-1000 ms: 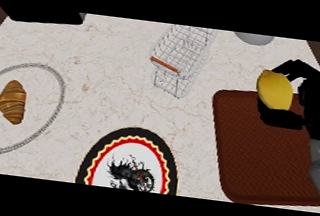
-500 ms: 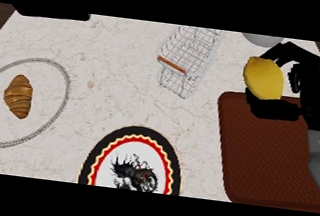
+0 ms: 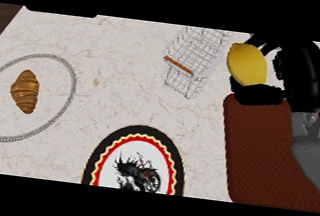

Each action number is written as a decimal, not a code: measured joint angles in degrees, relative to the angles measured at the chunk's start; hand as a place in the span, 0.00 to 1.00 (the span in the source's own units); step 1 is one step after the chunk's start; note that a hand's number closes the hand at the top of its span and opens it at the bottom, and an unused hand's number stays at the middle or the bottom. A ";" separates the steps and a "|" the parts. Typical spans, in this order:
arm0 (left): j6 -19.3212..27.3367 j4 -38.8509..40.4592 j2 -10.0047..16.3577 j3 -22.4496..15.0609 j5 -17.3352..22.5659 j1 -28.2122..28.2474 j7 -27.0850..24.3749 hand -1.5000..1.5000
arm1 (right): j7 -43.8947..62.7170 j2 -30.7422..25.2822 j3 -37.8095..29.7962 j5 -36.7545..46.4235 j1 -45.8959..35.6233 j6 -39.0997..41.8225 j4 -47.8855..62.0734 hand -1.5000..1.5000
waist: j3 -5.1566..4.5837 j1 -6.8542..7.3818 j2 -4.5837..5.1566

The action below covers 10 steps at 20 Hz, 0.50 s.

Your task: Pick the lemon from the tray and place it in the tiered basket

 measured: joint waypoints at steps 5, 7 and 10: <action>-0.67 0.14 -0.35 0.20 -0.30 -0.75 0.14 0.50 | 3.52 2.31 0.69 0.43 -3.25 1.16 3.17 1.00 | 0.04 0.67 0.26; -0.87 0.12 -0.50 0.33 -0.32 -0.99 0.37 0.50 | 4.90 3.17 0.92 0.73 -4.59 1.59 4.57 1.00 | 0.03 0.88 0.33; -1.22 0.21 -0.84 0.56 -0.30 -1.36 0.45 0.50 | 6.01 4.39 1.41 1.40 -6.14 1.82 6.86 1.00 | 0.07 1.22 0.52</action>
